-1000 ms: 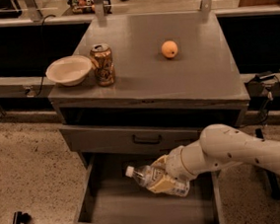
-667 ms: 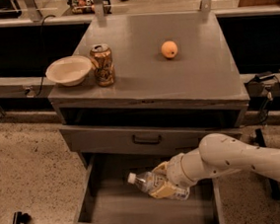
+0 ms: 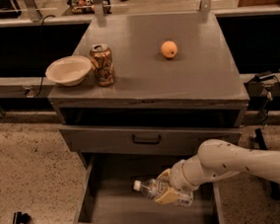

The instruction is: Place blue plastic bottle into middle drawer

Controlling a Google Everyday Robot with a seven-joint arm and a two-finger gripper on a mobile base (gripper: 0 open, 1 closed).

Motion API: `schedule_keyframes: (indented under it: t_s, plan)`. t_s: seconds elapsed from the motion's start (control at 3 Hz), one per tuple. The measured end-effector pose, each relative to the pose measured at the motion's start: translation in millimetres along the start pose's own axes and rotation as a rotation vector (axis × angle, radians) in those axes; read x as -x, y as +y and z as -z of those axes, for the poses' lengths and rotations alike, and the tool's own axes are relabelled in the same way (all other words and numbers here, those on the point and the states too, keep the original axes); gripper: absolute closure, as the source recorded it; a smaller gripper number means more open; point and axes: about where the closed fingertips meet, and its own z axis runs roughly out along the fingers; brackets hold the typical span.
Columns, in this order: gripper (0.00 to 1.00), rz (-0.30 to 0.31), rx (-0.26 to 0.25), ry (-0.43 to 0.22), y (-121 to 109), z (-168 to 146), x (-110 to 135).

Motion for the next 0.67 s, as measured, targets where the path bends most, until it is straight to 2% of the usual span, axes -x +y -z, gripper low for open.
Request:
schedule_keyframes:
  t_s: [0.33,0.67]
  plan:
    - [1.00,0.019,0.038,0.029,3,-41,-11]
    - [1.00,0.023,0.042,0.068,1,-83,-37]
